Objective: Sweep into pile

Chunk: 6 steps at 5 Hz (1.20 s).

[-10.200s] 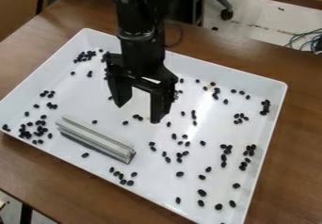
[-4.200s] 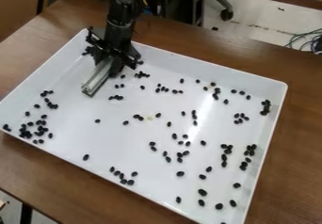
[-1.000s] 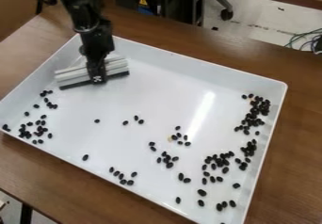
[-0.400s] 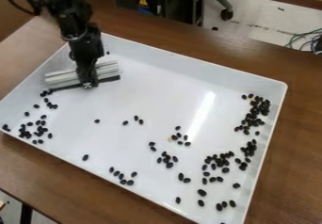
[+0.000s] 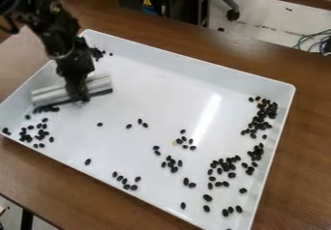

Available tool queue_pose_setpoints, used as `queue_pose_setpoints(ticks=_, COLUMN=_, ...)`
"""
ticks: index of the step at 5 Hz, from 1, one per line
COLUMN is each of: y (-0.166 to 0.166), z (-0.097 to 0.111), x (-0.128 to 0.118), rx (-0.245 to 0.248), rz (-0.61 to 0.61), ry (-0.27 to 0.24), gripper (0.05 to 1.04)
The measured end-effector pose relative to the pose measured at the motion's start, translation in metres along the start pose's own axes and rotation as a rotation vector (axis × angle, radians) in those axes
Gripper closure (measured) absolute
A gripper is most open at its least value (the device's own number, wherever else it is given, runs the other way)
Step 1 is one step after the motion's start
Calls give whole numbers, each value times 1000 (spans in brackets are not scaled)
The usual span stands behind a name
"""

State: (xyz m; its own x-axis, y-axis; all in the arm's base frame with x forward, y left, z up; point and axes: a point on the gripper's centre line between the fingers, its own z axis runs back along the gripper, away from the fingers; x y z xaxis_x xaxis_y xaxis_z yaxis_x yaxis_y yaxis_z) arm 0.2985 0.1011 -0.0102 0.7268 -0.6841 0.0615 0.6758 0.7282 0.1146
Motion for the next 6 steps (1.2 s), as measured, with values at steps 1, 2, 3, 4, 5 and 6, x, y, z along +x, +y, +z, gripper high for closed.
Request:
queue_pose_setpoints(ticks=1, y=-9, z=-3, x=-5, rx=4, rz=64, ry=6, gripper=720)
queue_pose_setpoints(ticks=2, y=-17, z=-7, x=5, rx=16, rz=219, ry=8, gripper=720)
queue_pose_setpoints(ticks=3, y=-26, z=-8, x=20, rx=20, rz=409, ry=-25, gripper=720)
queue_pose_setpoints(ticks=4, y=-44, z=-7, x=49, rx=-6, rz=547, ry=-66, gripper=720)
queue_pose_setpoints(ticks=5, y=-73, z=-8, x=76, rx=-23, rz=574, ry=-88, gripper=720)
queue_pose_setpoints(ticks=6, y=-98, z=-8, x=97, rx=-30, rz=558, ry=-123, gripper=720)
